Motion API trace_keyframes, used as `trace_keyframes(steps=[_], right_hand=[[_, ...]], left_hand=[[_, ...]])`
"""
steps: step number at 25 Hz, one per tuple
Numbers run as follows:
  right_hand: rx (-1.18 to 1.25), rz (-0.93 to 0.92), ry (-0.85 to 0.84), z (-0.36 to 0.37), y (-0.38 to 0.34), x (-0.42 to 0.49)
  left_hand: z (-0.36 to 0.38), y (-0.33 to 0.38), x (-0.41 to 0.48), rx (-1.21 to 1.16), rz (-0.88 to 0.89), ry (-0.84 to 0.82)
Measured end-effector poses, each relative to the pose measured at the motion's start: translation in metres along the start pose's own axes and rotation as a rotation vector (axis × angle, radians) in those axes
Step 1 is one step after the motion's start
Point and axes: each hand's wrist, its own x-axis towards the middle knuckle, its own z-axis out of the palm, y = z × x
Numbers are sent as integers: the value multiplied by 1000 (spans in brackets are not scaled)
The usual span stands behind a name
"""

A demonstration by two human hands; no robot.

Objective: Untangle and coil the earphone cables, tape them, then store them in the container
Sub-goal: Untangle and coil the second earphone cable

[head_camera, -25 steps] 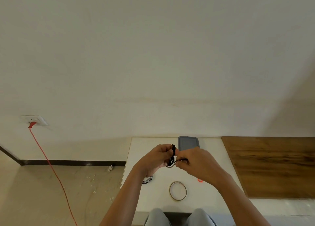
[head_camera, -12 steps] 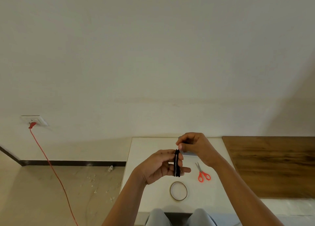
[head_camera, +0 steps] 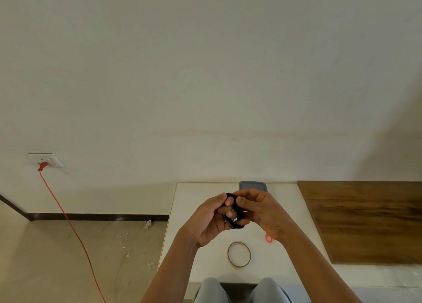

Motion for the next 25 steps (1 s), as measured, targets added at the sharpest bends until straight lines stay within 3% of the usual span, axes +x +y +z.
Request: trace_keyframes(steps=[5,13,17,21,25], right_hand=[[-113,-64,179,6,0,3],[-81,37,195,5,17,5],[-197,34,118,2,13,8],[-360,74,-45,-7,1,13],[-307,27,23,-3,6,12]], left_hand=[[2,-3,2,-23,-5,135],[-5,-9,3,598,-54,267],[-8,-11,2,782,-73,273],[-8,-6,4,360,-178,152],[-7,-15,11,190,-95,204]])
